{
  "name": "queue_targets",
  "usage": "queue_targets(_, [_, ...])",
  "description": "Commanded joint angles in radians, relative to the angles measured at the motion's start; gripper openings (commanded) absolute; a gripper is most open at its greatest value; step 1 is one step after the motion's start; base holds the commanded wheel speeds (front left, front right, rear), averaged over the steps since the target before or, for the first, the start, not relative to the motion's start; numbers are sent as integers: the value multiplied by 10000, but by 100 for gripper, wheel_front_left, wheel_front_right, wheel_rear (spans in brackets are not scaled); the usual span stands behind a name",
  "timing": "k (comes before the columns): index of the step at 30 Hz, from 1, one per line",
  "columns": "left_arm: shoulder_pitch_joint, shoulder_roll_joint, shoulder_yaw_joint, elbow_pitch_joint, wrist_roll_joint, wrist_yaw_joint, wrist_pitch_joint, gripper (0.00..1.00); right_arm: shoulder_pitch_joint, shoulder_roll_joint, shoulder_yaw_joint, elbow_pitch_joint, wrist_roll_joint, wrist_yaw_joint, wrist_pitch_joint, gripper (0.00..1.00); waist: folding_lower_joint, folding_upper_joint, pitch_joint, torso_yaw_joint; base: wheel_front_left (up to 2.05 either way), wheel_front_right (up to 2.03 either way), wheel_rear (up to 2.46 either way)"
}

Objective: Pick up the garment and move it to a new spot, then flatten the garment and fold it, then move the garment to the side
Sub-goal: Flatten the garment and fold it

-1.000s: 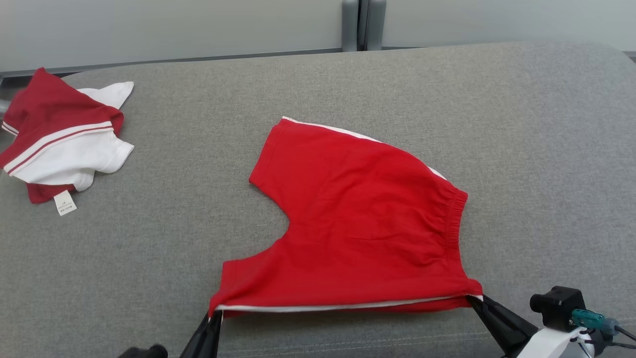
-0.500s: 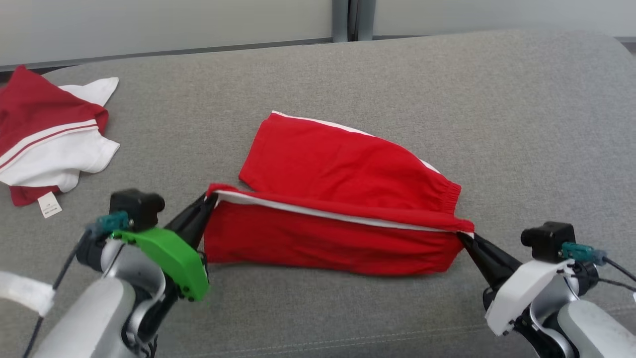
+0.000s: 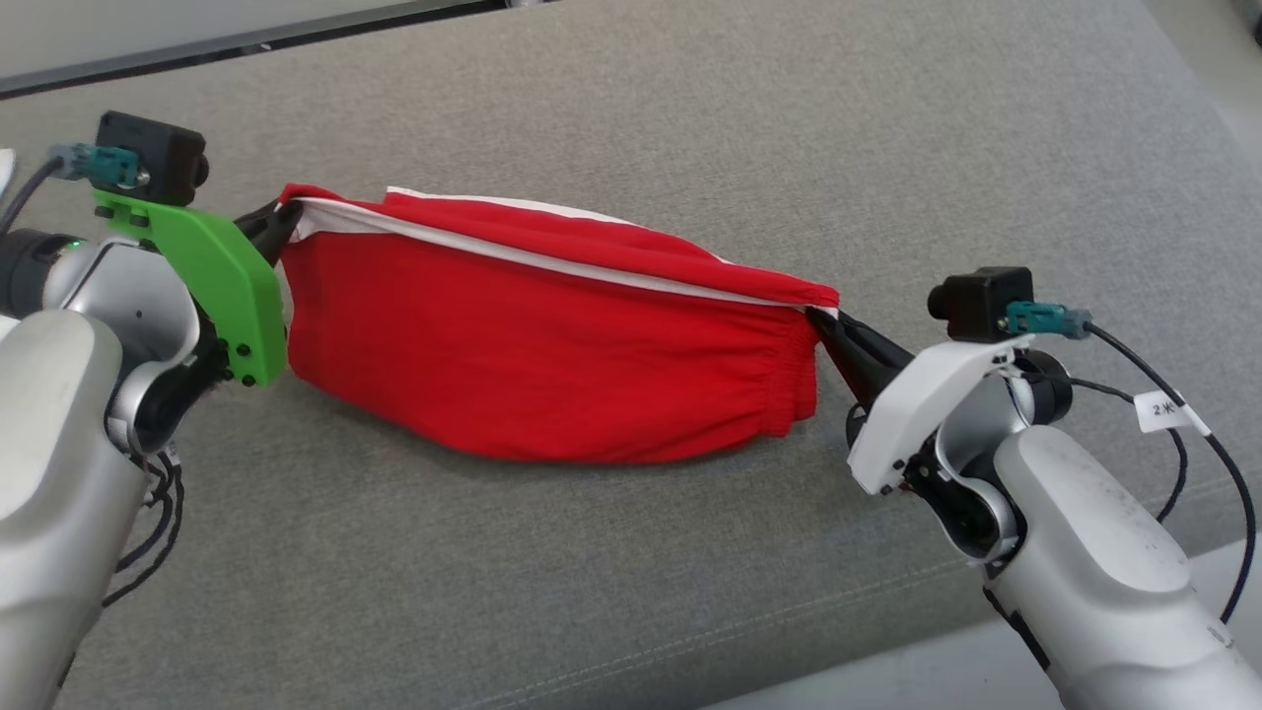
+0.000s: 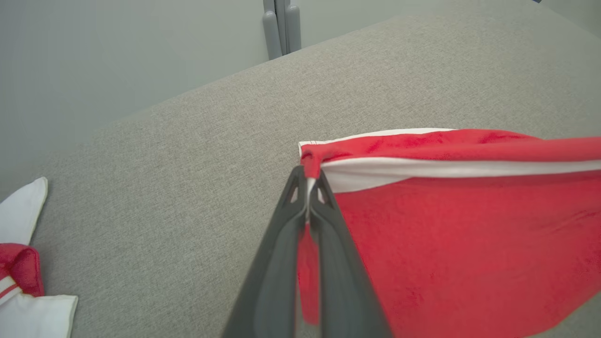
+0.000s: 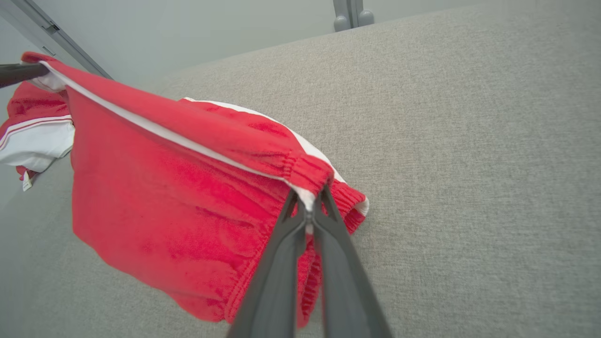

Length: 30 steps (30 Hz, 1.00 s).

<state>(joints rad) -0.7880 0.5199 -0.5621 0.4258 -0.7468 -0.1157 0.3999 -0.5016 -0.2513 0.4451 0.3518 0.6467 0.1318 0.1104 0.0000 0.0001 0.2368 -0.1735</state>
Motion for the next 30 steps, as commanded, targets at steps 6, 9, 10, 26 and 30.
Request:
queue_targets(6, [-994,418,-78,1026,190,-62,128,0,-892,736,169,1236,22,-23,-77,0,0,-1,1495,-1574,0,0,0])
queue_targets(9, [-1290,515,-177,1371,227,-86,167,0,-1200,980,415,1675,93,-23,-200,0,0,-1,1715,-1800,0,0,0])
queue_targets(10, [-1395,549,-204,1470,240,-81,150,0,-1305,1052,501,1815,119,-23,-251,0,0,-1,1780,-1860,0,0,0])
queue_targets(26, [-2279,409,-410,2588,317,-35,141,0,-2863,1566,1698,3903,860,-30,-1063,13,0,-1,2098,-1802,0,0,0])
queue_targets(30, [-2384,269,-403,2722,183,-4,192,29,-3085,1526,1898,4267,1090,-29,-1312,90,0,-1,1958,-1624,0,0,0])
